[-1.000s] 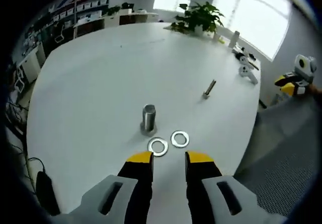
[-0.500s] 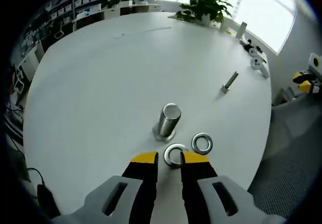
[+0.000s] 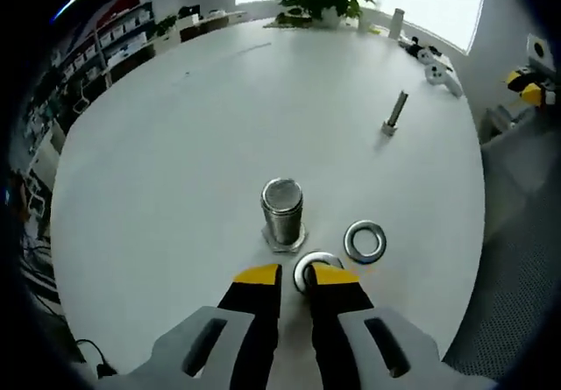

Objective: Place the washer onto the threaded stud by aligning its center hole with the stud, sliding it down to the base, and recovering from edge contact or off-axis alignment until the washer reaches the visible bottom stop.

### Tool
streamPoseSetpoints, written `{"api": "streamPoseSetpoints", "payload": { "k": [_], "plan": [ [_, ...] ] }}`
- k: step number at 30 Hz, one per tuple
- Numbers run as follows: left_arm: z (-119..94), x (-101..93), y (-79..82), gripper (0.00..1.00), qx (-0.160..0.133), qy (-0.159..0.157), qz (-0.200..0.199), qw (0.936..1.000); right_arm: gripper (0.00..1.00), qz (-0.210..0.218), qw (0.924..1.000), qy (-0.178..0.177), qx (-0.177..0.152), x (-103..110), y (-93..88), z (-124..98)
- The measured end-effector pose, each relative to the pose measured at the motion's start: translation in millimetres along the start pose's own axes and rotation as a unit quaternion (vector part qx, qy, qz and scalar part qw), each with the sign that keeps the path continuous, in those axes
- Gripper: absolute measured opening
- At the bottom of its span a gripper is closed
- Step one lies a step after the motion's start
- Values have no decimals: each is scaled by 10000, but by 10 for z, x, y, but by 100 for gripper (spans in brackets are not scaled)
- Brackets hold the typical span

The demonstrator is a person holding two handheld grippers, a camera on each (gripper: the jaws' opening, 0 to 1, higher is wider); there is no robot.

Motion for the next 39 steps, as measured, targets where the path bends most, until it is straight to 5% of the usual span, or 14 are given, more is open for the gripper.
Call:
{"api": "streamPoseSetpoints", "payload": {
  "k": [6, 10, 23, 39],
  "plan": [
    [5, 11, -17, 8, -60, -107, -514, 9986, 18, 49, 10000, 24, 0, -1, -4, 7],
    [13, -21, -13, 3, 78, 16, -180, 9998, 18, 63, 10000, 26, -13, -3, -2, 7],
    [-158, -80, -132, 2, 311, -106, -693, 9971, 18, 90, 9999, 49, -77, -4, 8, 5],
    [-641, 14, 243, 2, -252, 8, -939, 9953, 18, 117, 9997, 77, -175, -3, 20, 1]
  ]
}}
Point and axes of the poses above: the point that each gripper's makers call its tool centre point, and the gripper's own axes: z roughly forward along the fingers, x roughly to its left, y roughly out of its top, the point moved 4 cm from there along -z, roughly backward along the fingers, and after that the axes turned 15 degrees about x, right-handed, at the moved point
